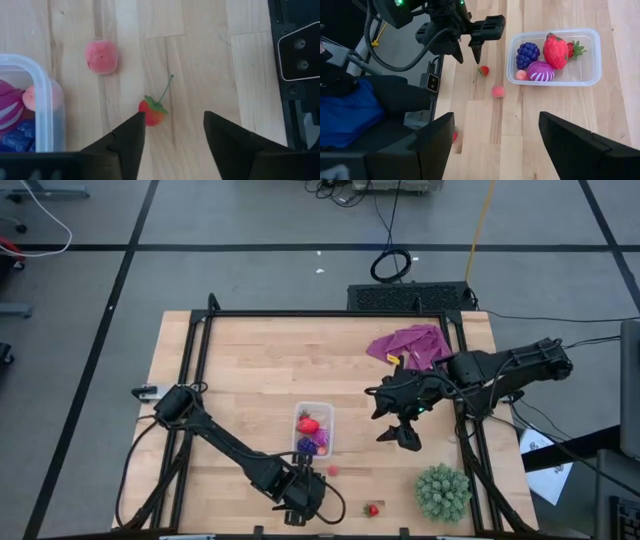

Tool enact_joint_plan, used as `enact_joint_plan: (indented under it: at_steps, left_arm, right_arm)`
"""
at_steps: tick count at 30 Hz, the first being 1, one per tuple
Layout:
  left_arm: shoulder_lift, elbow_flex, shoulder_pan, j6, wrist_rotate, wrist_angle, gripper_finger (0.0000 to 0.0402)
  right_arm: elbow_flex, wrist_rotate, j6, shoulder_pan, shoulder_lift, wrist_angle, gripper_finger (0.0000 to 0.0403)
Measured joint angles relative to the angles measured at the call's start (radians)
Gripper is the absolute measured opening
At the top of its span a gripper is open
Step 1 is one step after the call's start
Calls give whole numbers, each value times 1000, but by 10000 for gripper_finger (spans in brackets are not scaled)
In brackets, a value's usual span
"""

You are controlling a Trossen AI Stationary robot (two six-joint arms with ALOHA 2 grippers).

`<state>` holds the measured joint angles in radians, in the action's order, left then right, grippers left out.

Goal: Pick and placing Produce into tupperware
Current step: Put the red strawberry into the transparent bin

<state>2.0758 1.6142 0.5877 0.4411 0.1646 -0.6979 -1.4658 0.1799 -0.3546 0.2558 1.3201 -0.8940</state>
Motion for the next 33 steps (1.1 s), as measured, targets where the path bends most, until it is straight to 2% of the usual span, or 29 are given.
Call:
enact_joint_plan:
  at_steps: [7, 17, 33]
  left_arm:
    - [2, 0, 0, -18, 6, 6, 245]
    - [72, 0, -6, -33, -10, 43, 233]
    - [109, -1, -21, -46, -8, 35, 227]
  right_arm:
    - [0, 0, 0, 0, 0, 0, 283]
    - [1, 0, 0, 0, 1, 5, 283]
    - [1, 0, 0, 1, 1, 24, 283]
